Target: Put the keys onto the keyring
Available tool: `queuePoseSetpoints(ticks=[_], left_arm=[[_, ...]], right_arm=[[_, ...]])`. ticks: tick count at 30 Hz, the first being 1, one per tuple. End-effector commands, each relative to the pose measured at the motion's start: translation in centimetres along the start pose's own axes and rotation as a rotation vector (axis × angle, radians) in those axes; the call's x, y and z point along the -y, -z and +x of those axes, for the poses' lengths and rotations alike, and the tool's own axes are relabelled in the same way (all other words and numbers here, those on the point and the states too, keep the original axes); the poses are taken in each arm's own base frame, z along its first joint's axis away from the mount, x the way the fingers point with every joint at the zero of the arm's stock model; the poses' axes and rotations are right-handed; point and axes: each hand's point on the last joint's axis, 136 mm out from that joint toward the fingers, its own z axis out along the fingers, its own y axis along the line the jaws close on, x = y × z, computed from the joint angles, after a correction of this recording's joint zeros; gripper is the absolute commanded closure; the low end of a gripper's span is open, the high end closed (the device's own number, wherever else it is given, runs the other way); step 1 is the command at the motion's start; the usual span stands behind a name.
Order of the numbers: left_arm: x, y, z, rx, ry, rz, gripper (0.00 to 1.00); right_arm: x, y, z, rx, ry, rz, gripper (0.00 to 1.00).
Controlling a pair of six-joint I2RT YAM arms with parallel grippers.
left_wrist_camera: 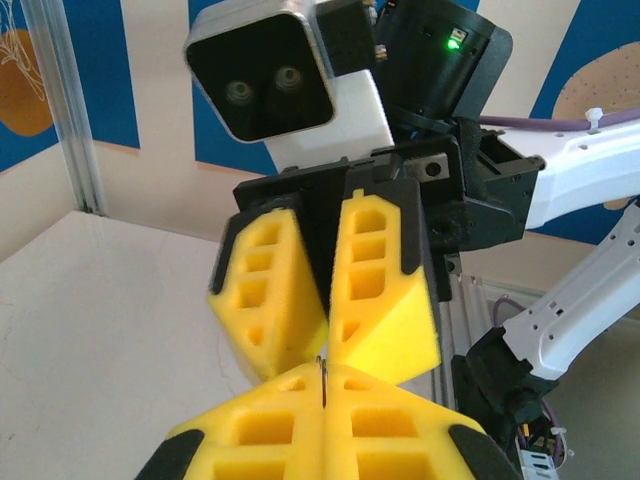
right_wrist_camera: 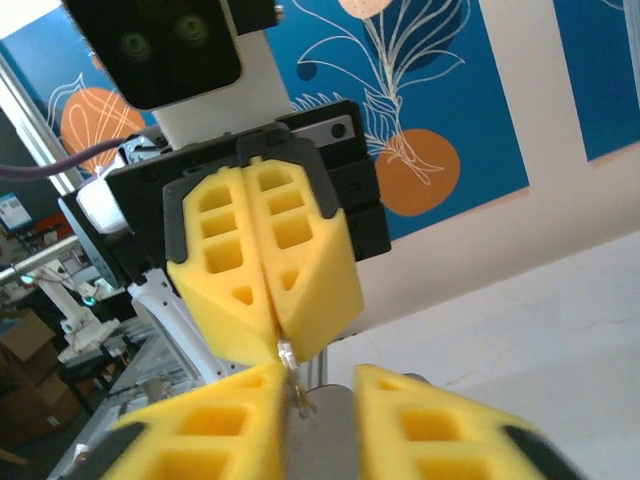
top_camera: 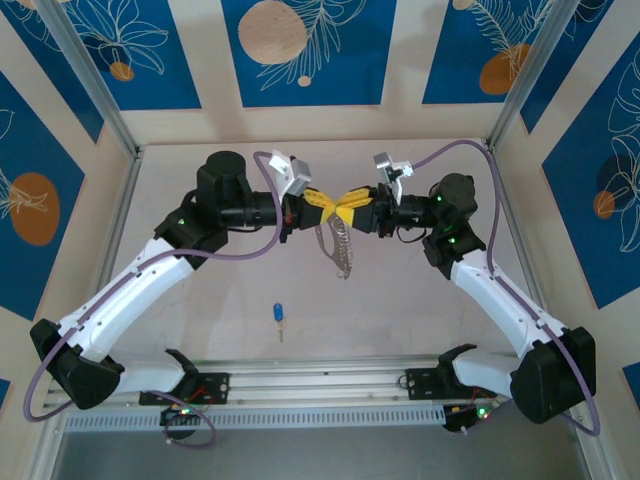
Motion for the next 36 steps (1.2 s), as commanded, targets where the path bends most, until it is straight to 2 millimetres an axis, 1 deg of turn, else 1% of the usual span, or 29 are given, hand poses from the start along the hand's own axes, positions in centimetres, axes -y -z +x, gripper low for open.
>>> queuePoseSetpoints(ticks=[1, 2, 4, 5, 7, 10, 13, 15, 17, 20, 23, 26, 29, 36], left_arm=[[1.1, 0.3, -2.3, 0.060, -0.041, 0.051, 1.00], [1.1, 0.2, -2.3, 0.059, -0.039, 0.054, 1.00], [0.8, 0.3, -2.4, 0.069, -0.039, 0.035, 1.00], [0.3, 0.4, -2.6, 0.083, -0.038, 0.000, 0.97], [-0.7, 1.2, -3.2, 0.132, -0.046, -0.084, 0.73], [-2.1, 3.1, -4.2, 0.234, -0.040, -0.206, 0.49], [-3.1, 5.0, -4.7, 0.343, -0.017, -0.294, 0.43], [-3.7, 6.0, -4.6, 0.400, 0.007, -0.337, 0.40], [-3.9, 6.2, -4.3, 0.432, 0.026, -0.332, 0.40], [-3.6, 5.4, -3.7, 0.450, 0.057, -0.271, 0.40], [-3.3, 4.4, -3.2, 0.465, 0.080, -0.201, 0.40], [-3.0, 3.9, -3.2, 0.481, 0.085, -0.150, 0.38], [-2.8, 3.6, -3.4, 0.505, 0.089, -0.112, 0.37], [-3.2, 3.1, -3.6, 0.533, 0.099, -0.093, 0.36]], right_arm=[[0.5, -0.1, 0.0, 0.011, -0.009, 0.014, 0.94], [0.6, -0.1, -0.1, 0.014, -0.008, 0.018, 1.00], [0.8, 0.0, -0.2, 0.025, -0.008, 0.033, 1.00], [1.1, 0.1, -0.3, 0.037, -0.008, 0.048, 1.00], [1.6, 0.5, -0.6, 0.064, -0.012, 0.076, 1.00], [2.2, 1.2, -1.2, 0.115, -0.022, 0.100, 1.00], [2.2, 1.7, -1.9, 0.164, -0.017, 0.103, 1.00], [2.0, 1.8, -2.5, 0.198, -0.010, 0.102, 1.00], [1.7, 2.0, -3.0, 0.230, -0.004, 0.097, 1.00], [1.3, 2.0, -3.9, 0.288, 0.009, 0.095, 1.00], [1.0, 1.9, -4.4, 0.333, 0.016, 0.086, 1.00], [0.5, 1.6, -4.8, 0.371, 0.026, 0.078, 1.00], [0.3, 1.4, -5.0, 0.395, 0.033, 0.074, 1.00], [-0.2, 0.5, -5.1, 0.393, 0.037, 0.050, 1.00]])
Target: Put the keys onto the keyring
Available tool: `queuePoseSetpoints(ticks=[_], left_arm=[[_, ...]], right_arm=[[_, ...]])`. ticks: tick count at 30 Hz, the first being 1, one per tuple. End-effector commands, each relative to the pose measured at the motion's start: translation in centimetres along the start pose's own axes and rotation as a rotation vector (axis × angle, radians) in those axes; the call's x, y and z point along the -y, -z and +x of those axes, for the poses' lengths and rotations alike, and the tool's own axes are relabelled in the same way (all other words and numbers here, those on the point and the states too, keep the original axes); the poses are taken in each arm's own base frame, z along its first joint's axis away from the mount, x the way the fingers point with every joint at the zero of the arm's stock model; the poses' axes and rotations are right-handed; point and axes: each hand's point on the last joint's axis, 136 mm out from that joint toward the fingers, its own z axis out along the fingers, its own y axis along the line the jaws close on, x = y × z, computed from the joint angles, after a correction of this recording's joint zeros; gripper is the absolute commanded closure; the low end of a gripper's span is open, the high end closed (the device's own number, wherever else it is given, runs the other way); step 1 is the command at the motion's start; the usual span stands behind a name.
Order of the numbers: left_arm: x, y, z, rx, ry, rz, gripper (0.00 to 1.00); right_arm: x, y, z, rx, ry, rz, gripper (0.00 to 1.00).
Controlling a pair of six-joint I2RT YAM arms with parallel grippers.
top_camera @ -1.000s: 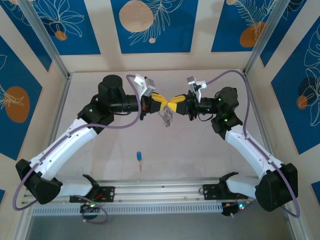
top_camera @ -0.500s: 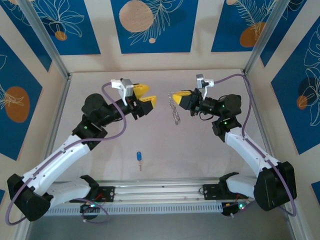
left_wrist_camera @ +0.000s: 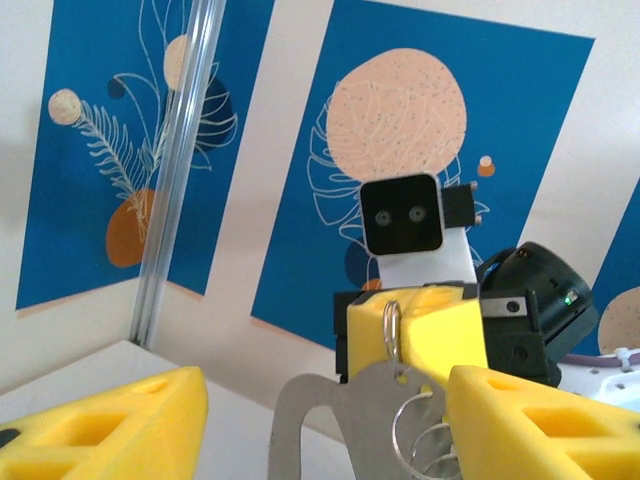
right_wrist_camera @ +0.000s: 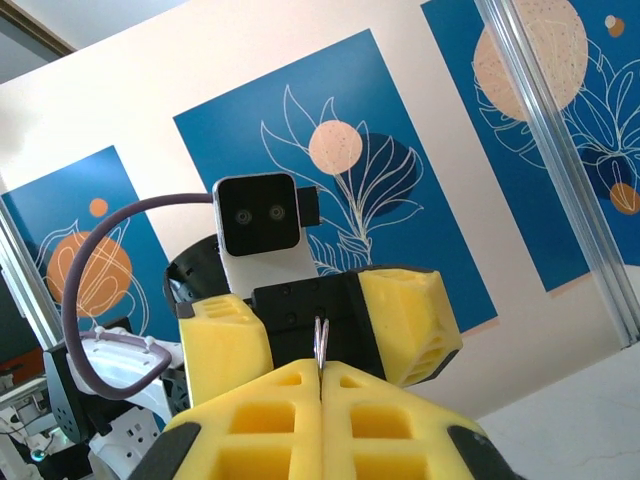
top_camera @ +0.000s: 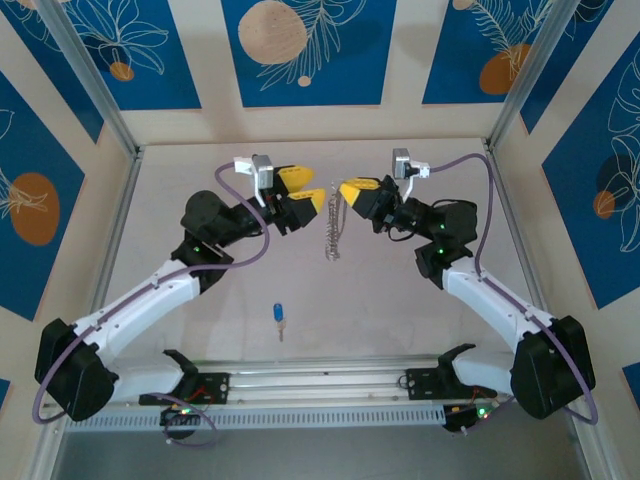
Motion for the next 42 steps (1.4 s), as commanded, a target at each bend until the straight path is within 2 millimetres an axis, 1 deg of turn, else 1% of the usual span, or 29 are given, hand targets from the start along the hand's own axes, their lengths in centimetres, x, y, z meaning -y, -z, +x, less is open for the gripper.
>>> queuePoseSetpoints(ticks=[1, 19, 26, 33, 35, 39, 42], left_arm=[[1.0, 0.0, -1.6, 0.065, -0.014, 0.059, 0.36], [1.2, -1.3, -1.9, 0.059, 0.002, 0.109, 0.43], [1.3, -1.6, -1.8, 0.049, 0.008, 0.128, 0.55], [1.3, -1.6, -1.5, 0.039, 0.014, 0.132, 0.56], [1.4, -1.7, -1.4, 0.035, 0.016, 0.140, 0.60], [1.6, -1.8, -1.4, 0.031, 0.019, 0.157, 0.71], [1.7, -1.9, -1.3, 0.025, 0.022, 0.166, 0.73]], right_arm=[[-0.8, -0.4, -1.3, 0.057, 0.040, -0.017, 1.00], [-0.8, -1.0, -1.1, 0.042, 0.034, -0.030, 1.00], [-0.9, -1.0, -1.1, 0.044, 0.034, -0.032, 1.00], [-1.0, -1.0, -1.1, 0.043, 0.035, -0.036, 1.00], [-1.0, -1.1, -1.0, 0.043, 0.033, -0.034, 1.00], [-1.0, -1.1, -1.0, 0.042, 0.031, -0.034, 1.00], [-1.1, -1.2, -1.0, 0.042, 0.034, -0.037, 1.00]])
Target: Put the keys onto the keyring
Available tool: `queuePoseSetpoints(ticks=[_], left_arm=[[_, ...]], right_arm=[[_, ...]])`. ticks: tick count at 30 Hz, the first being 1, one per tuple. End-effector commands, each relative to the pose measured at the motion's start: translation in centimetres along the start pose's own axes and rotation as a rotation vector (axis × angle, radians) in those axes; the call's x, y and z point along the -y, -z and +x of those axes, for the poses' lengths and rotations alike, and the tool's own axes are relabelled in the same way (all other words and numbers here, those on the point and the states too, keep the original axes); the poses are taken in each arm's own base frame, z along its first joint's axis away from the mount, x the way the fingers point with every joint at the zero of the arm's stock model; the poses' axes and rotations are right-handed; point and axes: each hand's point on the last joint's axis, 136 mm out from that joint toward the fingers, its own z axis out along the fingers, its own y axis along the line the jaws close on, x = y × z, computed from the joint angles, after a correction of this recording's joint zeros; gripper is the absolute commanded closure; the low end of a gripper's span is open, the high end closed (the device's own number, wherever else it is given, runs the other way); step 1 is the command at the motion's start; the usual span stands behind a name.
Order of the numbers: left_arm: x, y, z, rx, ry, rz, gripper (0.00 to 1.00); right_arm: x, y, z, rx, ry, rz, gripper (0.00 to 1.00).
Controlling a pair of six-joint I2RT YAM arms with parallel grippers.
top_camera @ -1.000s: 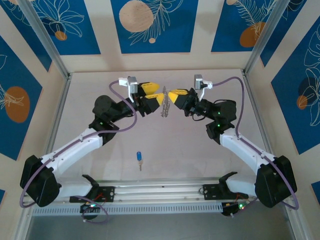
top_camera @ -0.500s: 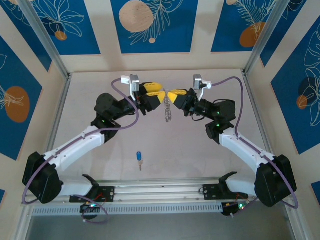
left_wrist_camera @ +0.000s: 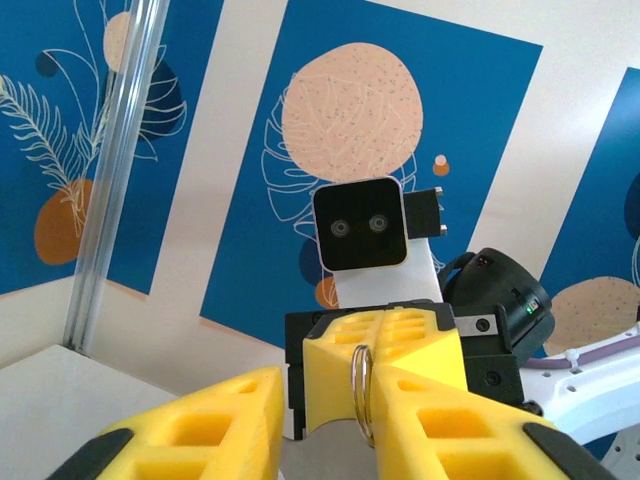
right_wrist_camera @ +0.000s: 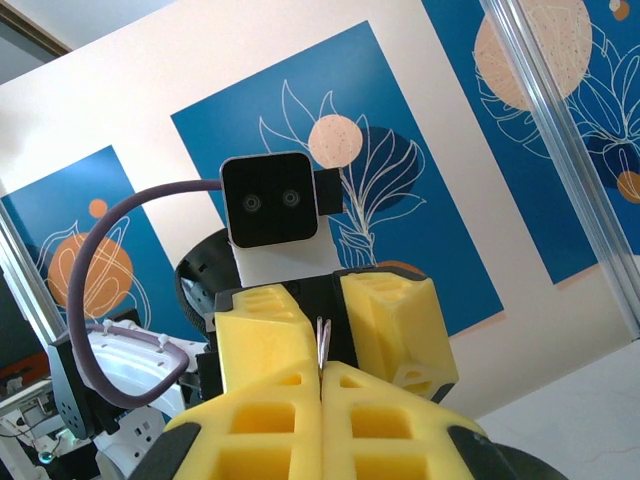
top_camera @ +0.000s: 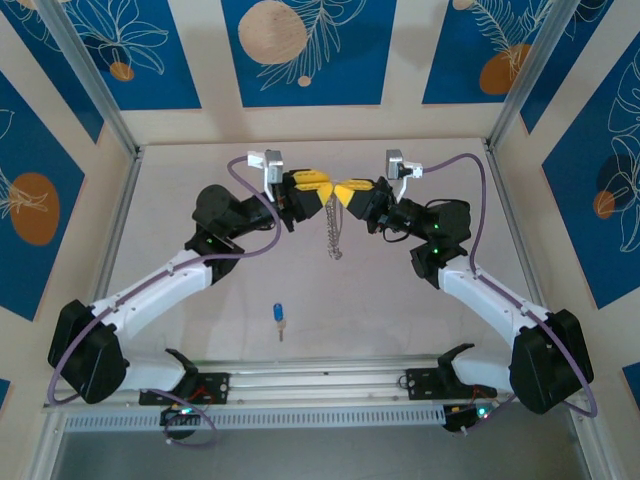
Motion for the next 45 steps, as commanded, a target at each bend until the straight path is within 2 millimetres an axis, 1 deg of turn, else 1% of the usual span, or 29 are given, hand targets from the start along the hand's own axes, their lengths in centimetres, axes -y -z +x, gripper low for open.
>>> queuePoseSetpoints(ticks=[1, 4, 7, 10, 15, 16, 18, 20, 21, 23, 27, 30, 36, 40, 45], left_arm=[[1.5, -0.2, -2.3, 0.044, -0.044, 0.062, 0.74], [1.5, -0.2, -2.2, 0.046, -0.047, 0.063, 0.81], [1.5, -0.3, -2.3, 0.050, -0.048, 0.066, 0.92], [1.7, -0.4, -2.4, 0.050, -0.049, 0.079, 1.00], [1.9, -0.4, -2.4, 0.045, -0.079, 0.090, 1.00], [2.1, -0.3, -2.4, 0.042, -0.094, 0.093, 1.00], [2.6, 0.0, -2.5, 0.037, -0.142, 0.095, 1.00], [3.0, 0.3, -2.6, 0.025, -0.200, 0.098, 1.00], [3.3, 0.5, -2.4, 0.013, -0.232, 0.104, 1.00], [3.7, 0.8, -2.1, -0.010, -0.285, 0.116, 1.00], [5.0, 1.2, -1.5, -0.066, -0.377, 0.174, 1.00], [6.0, 1.5, -0.9, -0.103, -0.430, 0.229, 1.00], [7.0, 1.7, -0.6, -0.153, -0.465, 0.293, 1.00], [7.3, 1.6, -0.4, -0.167, -0.452, 0.324, 1.00], [7.3, 1.4, -0.4, -0.177, -0.433, 0.334, 1.00]], right_arm=[[-1.5, -0.6, -1.6, 0.044, 0.054, -0.038, 1.00], [-1.5, -0.6, -1.5, 0.040, 0.053, -0.039, 1.00], [-1.4, -0.7, -1.4, 0.036, 0.053, -0.039, 1.00], [-1.5, -0.7, -1.3, 0.031, 0.051, -0.040, 1.00], [-1.4, -0.7, -1.1, 0.009, 0.049, -0.029, 1.00], [-1.3, -0.6, -1.1, 0.002, 0.045, -0.020, 0.93], [-1.1, -0.2, -1.2, -0.011, 0.041, 0.008, 0.65], [-0.9, 0.5, -1.3, -0.024, 0.050, 0.044, 0.48], [-0.8, 1.0, -1.3, -0.032, 0.055, 0.068, 0.45], [-0.3, 2.0, -1.1, -0.046, 0.061, 0.115, 0.41], [-0.2, 3.6, -0.8, -0.078, 0.084, 0.164, 0.40], [-0.7, 3.9, -0.5, -0.125, 0.105, 0.150, 0.40], [-3.1, 3.3, 0.3, -0.237, 0.143, 0.027, 0.42], [-3.8, 2.6, 1.0, -0.279, 0.150, -0.020, 0.46], [-4.2, 2.2, 1.3, -0.289, 0.159, -0.040, 0.48]])
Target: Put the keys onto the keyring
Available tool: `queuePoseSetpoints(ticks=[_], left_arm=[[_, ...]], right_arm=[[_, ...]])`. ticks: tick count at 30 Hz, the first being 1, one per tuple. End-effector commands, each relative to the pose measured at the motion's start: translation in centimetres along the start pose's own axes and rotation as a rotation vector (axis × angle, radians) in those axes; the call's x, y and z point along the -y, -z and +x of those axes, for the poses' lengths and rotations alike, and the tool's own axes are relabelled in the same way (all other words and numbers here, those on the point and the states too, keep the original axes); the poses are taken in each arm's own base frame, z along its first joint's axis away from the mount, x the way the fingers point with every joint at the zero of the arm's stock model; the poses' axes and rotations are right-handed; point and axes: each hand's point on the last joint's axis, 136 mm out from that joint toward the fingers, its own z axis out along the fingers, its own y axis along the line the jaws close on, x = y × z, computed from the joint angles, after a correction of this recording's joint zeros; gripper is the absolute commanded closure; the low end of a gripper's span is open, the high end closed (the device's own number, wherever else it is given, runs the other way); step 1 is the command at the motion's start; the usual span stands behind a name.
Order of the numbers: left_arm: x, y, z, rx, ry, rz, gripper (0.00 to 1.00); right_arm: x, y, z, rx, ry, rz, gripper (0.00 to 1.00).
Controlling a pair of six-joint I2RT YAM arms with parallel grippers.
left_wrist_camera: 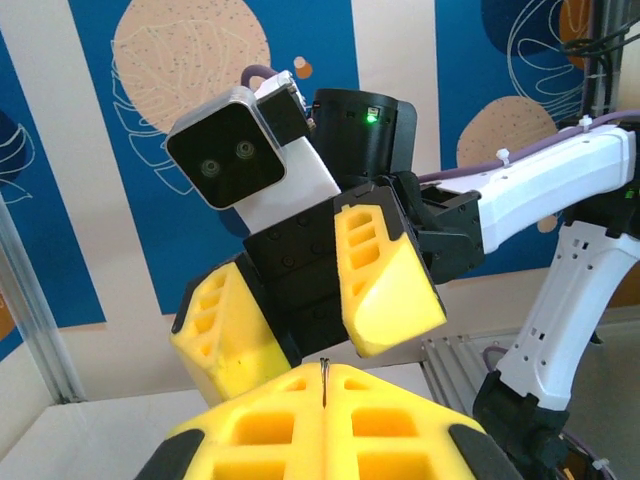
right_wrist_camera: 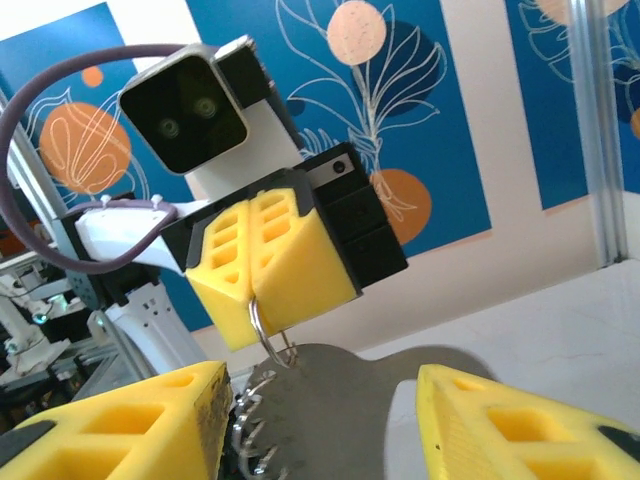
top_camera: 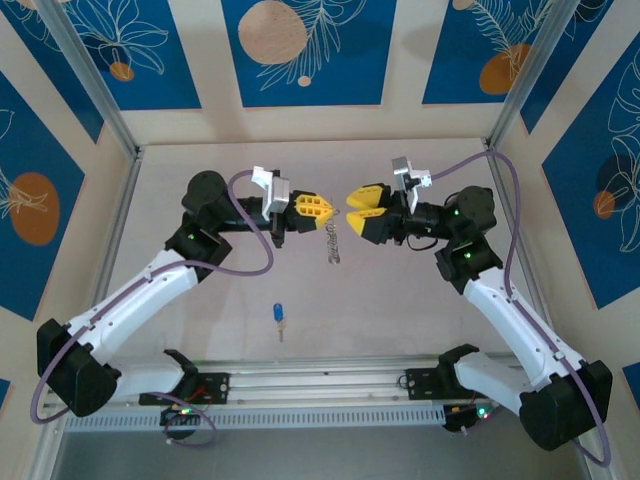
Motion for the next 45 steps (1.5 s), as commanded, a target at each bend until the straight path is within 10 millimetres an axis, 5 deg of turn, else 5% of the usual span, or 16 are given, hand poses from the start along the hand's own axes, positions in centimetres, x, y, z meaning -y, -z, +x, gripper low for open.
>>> queuePoseSetpoints(ticks=[1, 28, 38, 45], left_arm=[[0.5, 0.1, -1.6, 0.020, -0.048, 0.040, 1.00], [0.7, -0.3, -1.1, 0.005, 0.007, 0.083, 1.00], [1.0, -0.4, -0.9, -0.012, 0.030, 0.106, 1.00], [0.8, -0.5, -1.0, -0.010, 0.036, 0.097, 1.00]], right_arm=[[-0.8, -0.4, -0.1, -0.022, 0.032, -0.035, 0.49], [-0.5, -1.8, -0.9, 0.005, 0.050, -0.041, 0.70], [-0.7, -1.7, -1.2, 0.013, 0.067, -0.041, 1.00], [-0.5, -1.7, -1.1, 0.019, 0.071, -0.032, 1.00]])
